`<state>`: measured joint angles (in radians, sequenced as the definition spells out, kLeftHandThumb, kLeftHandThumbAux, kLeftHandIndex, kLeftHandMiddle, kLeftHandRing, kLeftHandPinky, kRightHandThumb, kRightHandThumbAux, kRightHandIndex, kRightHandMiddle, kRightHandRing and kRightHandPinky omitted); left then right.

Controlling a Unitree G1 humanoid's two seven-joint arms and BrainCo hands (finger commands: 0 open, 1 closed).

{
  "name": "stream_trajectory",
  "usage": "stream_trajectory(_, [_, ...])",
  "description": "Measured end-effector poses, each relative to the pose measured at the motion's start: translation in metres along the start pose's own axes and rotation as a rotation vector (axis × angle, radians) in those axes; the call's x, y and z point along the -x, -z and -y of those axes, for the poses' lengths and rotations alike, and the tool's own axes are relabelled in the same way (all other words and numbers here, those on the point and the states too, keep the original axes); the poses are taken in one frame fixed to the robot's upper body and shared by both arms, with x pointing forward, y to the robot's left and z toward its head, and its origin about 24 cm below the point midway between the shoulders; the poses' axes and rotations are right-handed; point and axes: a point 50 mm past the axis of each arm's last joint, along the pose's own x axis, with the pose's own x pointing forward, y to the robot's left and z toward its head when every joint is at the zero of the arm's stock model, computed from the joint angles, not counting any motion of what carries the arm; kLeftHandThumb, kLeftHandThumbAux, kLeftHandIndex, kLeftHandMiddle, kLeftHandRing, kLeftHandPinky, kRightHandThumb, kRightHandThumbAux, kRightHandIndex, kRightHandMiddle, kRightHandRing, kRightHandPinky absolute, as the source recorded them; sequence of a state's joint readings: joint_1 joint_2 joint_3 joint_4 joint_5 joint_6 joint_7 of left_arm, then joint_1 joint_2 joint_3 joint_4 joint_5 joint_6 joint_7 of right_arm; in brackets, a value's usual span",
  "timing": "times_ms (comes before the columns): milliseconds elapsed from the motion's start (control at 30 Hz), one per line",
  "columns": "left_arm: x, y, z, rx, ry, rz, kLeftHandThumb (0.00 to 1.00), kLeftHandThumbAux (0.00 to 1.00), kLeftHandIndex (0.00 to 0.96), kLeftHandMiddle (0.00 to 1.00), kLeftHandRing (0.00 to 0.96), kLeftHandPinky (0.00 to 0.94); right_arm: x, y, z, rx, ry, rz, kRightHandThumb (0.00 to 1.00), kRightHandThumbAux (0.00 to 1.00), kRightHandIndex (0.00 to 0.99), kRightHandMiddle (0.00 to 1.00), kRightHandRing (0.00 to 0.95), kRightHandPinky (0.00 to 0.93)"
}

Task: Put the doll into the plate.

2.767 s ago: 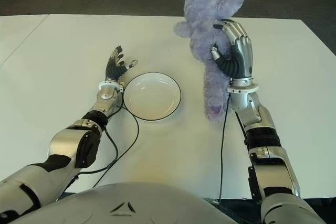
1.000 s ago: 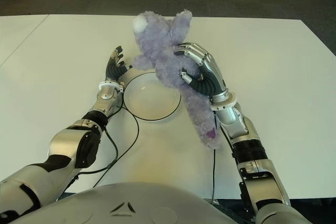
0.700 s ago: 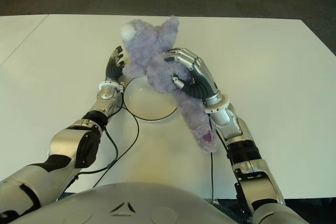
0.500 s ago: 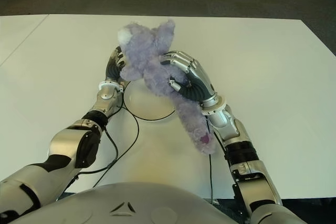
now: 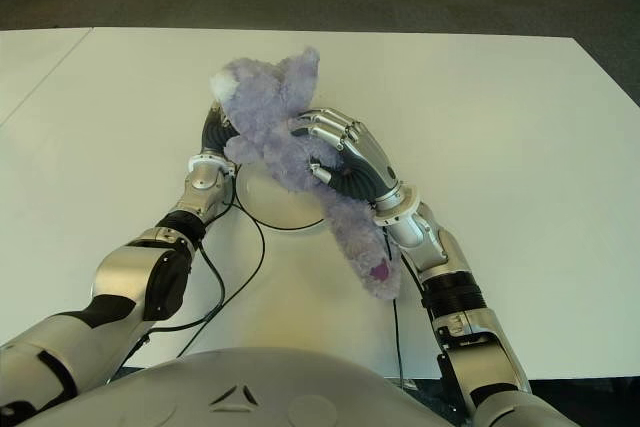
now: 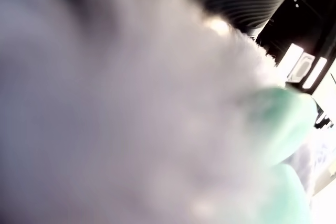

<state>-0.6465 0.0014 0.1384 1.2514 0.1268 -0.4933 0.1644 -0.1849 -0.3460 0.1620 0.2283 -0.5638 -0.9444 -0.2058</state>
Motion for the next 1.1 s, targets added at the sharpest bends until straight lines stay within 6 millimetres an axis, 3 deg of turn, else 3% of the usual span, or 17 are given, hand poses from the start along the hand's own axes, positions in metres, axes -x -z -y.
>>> stream_trajectory(467, [0.000,0.000,0.000,-0.008,0.000,0.001,0.000,0.810,0.064,0.071,0.075,0.112,0.008,-0.005,-0.016,-0.049,-0.112,-0.050,0.711,0.712,0.439,0.839,0.858,0.860])
stream_trajectory(600, [0.000,0.000,0.000,-0.009,0.001,0.001,0.000,0.817,0.068,0.076,0.080,0.113,0.009,-0.006,-0.018,-0.052,-0.164,-0.093,0.710,0.712,0.436,0.815,0.830,0.817])
stream_trajectory(700, [0.000,0.000,0.000,-0.008,0.000,0.001,0.000,0.830,0.065,0.072,0.079,0.112,0.010,-0.007,-0.017,-0.062,-0.206,-0.134,0.697,0.715,0.426,0.761,0.772,0.734])
stream_trajectory(733, [0.000,0.000,0.000,-0.008,0.000,0.001,0.000,0.829,0.065,0.070,0.079,0.113,0.010,-0.007,-0.017,-0.068,-0.225,-0.150,0.686,0.716,0.418,0.663,0.686,0.666])
stream_trajectory(800, [0.000,0.000,0.000,-0.007,-0.001,0.000,0.000,0.831,0.066,0.070,0.080,0.114,0.010,-0.007,-0.017,-0.085,-0.263,-0.178,0.680,0.719,0.414,0.635,0.662,0.647])
stream_trajectory(833, [0.000,0.000,0.000,-0.007,-0.001,0.000,0.000,0.828,0.068,0.072,0.081,0.115,0.010,-0.007,-0.017,-0.094,-0.282,-0.190,0.673,0.722,0.408,0.481,0.557,0.575])
stream_trajectory(867, [0.000,0.000,0.000,-0.007,-0.001,0.000,0.000,0.827,0.069,0.072,0.081,0.115,0.011,-0.006,-0.016,-0.106,-0.297,-0.202,0.672,0.723,0.406,0.441,0.530,0.556])
stream_trajectory(900, [0.000,0.000,0.000,-0.007,-0.001,0.000,0.000,0.830,0.071,0.075,0.083,0.115,0.011,-0.006,-0.016,-0.121,-0.321,-0.216,0.389,0.630,0.135,0.242,0.370,0.443])
stream_trajectory(1000, [0.000,0.000,0.000,-0.007,-0.001,0.000,0.000,0.833,0.074,0.078,0.085,0.115,0.014,-0.006,-0.015,-0.160,-0.385,-0.260,0.270,0.599,0.023,0.170,0.301,0.370])
stream_trajectory(1067, [0.000,0.000,0.000,-0.007,-0.001,0.000,0.000,0.843,0.078,0.082,0.087,0.116,0.015,-0.006,-0.013,-0.182,-0.419,-0.284,0.195,0.579,0.001,0.071,0.162,0.210])
stream_trajectory(1100, [0.000,0.000,0.000,-0.006,-0.002,0.000,0.000,0.844,0.078,0.082,0.087,0.116,0.014,-0.007,-0.011,-0.188,-0.430,-0.290,0.184,0.577,0.000,0.055,0.140,0.184])
